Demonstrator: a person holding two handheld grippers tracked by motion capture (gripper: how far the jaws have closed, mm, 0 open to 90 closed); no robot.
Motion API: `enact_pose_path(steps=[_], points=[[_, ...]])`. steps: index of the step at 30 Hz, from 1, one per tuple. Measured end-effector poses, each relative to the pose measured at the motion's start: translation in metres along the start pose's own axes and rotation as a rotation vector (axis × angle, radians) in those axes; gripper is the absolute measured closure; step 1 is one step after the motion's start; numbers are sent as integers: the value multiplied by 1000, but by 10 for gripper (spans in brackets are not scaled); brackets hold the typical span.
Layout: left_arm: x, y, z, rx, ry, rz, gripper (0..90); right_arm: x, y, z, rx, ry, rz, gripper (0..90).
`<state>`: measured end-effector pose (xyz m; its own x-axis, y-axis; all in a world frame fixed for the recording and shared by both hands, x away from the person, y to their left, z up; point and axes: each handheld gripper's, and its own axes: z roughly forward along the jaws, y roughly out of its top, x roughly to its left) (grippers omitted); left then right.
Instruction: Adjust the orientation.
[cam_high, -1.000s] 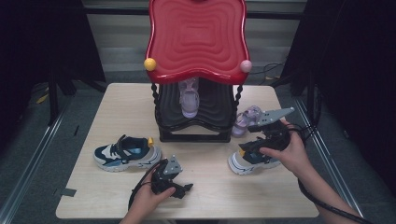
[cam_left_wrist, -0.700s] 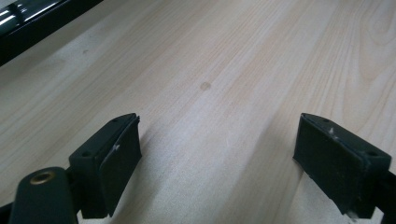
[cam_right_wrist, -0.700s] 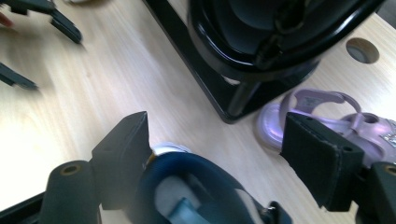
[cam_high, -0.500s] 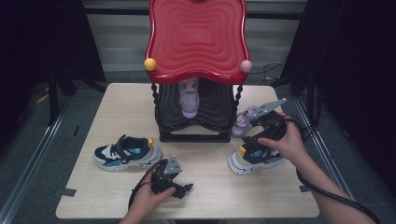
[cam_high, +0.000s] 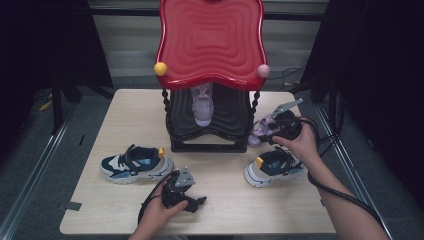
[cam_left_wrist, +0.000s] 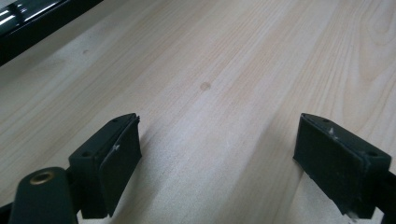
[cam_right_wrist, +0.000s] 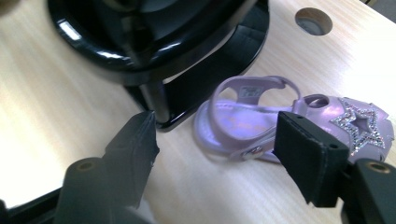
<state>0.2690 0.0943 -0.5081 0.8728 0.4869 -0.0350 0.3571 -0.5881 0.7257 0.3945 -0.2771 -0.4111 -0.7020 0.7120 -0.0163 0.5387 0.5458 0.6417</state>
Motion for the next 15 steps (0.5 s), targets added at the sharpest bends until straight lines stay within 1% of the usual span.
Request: enact_pose_path(steps=[4,6,9,11,13,15], points=[[0,0,0,1,1,3,141,-11,0,8,12,-7,29,337],[0,0,0,0,0,0,141,-16,-1,12,15,-15,40,366],[0,0,0,0,0,0,141,-23,-3,17,6,-18,63,387],[0,0,0,0,0,0,141,-26,-2,19,9,-35,64,407],[0,0,0,0,0,0,141,-29,-2,21,10,-41,68,420],[0,0,0,0,0,0,141,-32,-1,23,25,-53,67,431]])
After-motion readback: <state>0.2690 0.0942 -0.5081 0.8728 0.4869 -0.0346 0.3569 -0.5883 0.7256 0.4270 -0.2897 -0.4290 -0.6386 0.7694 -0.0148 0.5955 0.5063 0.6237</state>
